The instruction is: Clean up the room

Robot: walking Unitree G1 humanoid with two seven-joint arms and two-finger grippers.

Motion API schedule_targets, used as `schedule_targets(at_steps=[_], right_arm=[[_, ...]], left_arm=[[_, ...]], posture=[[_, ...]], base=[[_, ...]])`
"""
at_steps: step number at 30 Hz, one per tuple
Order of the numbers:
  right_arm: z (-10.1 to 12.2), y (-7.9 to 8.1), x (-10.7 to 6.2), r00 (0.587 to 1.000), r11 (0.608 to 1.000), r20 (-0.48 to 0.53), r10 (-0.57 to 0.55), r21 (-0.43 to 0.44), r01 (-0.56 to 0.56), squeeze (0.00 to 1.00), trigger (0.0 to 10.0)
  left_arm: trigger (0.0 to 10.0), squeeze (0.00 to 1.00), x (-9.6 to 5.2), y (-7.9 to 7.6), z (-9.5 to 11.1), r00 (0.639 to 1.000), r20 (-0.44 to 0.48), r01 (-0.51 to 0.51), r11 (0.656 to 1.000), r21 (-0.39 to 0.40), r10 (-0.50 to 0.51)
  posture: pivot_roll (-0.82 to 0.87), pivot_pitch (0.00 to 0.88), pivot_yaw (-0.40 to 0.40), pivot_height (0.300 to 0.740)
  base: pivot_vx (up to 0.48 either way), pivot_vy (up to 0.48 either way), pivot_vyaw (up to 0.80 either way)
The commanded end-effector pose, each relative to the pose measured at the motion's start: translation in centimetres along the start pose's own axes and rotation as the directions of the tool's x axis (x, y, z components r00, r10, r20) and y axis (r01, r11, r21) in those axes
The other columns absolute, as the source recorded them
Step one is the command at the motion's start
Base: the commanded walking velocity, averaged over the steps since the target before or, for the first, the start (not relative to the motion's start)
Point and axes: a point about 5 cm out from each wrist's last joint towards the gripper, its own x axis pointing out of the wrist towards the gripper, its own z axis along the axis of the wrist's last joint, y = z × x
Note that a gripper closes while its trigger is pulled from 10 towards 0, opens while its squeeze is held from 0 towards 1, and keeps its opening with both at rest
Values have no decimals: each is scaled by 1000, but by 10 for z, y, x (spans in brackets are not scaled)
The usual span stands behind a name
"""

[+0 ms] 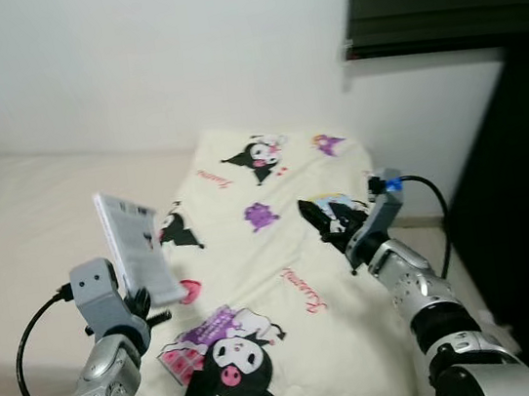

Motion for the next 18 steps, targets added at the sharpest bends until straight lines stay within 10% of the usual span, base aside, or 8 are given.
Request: schedule_targets(at_steps=[1, 8, 18], right_arm=[[-7, 5, 0, 999, 999, -17, 32, 25, -32, 0, 10000], [-23, 30, 3, 984, 981, -31, 174, 90, -171, 0, 10000], [-20, 62, 6, 935, 896, 74, 348, 266, -355, 0, 10000]], left_arm=[[10000, 0, -1, -4, 13, 996, 87, 39, 997, -67, -33], [10000, 0, -7, -16, 29, 959, 229, 228, 937, -264, -168], [10000, 0, -30, -68, 54, 739, 465, 640, 724, -257, -488]], posture=[[-67, 0, -44, 740], [-65, 0, -44, 740], [-69, 0, -45, 740]], base=[[0, 0, 794], [0, 0, 794], [0, 0, 794]])
